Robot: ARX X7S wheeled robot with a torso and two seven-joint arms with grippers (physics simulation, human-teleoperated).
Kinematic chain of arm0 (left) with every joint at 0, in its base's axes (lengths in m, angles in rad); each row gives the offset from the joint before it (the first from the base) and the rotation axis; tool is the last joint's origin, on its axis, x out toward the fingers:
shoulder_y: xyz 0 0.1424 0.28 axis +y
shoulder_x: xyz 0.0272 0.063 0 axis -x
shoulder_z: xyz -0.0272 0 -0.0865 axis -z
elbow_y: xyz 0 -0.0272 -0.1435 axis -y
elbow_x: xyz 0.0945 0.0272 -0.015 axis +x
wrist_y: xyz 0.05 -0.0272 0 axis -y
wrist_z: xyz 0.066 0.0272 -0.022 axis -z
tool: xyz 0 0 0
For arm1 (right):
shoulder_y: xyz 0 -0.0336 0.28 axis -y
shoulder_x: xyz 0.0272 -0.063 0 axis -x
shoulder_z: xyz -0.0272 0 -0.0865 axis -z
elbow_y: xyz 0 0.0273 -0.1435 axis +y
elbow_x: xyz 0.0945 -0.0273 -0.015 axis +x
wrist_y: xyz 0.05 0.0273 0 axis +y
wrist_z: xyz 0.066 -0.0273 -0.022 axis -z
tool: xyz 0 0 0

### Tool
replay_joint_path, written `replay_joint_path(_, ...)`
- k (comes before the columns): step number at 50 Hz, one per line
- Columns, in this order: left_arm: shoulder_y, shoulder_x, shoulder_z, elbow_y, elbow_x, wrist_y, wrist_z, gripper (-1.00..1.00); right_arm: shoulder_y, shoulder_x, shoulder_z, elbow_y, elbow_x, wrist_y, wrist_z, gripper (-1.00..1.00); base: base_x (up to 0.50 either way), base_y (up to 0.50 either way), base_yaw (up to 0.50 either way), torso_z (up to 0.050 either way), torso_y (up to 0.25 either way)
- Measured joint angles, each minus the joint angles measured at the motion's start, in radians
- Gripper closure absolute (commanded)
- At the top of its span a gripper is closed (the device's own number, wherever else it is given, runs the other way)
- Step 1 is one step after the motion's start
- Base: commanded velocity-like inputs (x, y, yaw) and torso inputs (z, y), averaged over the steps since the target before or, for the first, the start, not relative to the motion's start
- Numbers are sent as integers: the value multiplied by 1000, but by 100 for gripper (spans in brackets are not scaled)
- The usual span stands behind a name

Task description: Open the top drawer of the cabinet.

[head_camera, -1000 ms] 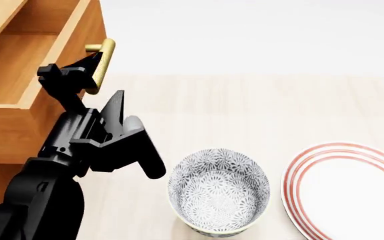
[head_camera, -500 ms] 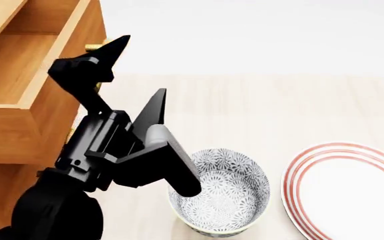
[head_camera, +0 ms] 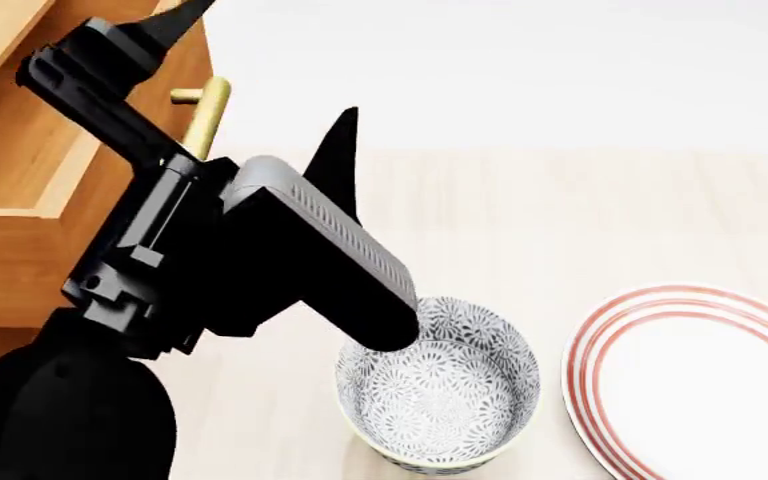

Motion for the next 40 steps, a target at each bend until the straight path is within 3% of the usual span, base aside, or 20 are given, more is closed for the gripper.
replay_joint_path(8, -30, 35, -81, 7, -52, -43, 9, -100, -1, 3, -7, -3, 1, 3, -2, -100, 0, 0, 0, 0, 0)
replay_joint_path(20, -76, 39, -186, -126, -135, 6, -48, -100, 2, 4, -11, 0, 4, 5, -1, -100, 0, 0, 0, 0, 0)
replay_joint_path(40, -137, 25, -263, -342, -222, 110, -147, -100, 2, 8, -15, -2, 13, 9, 3, -100, 0, 0, 0, 0, 0)
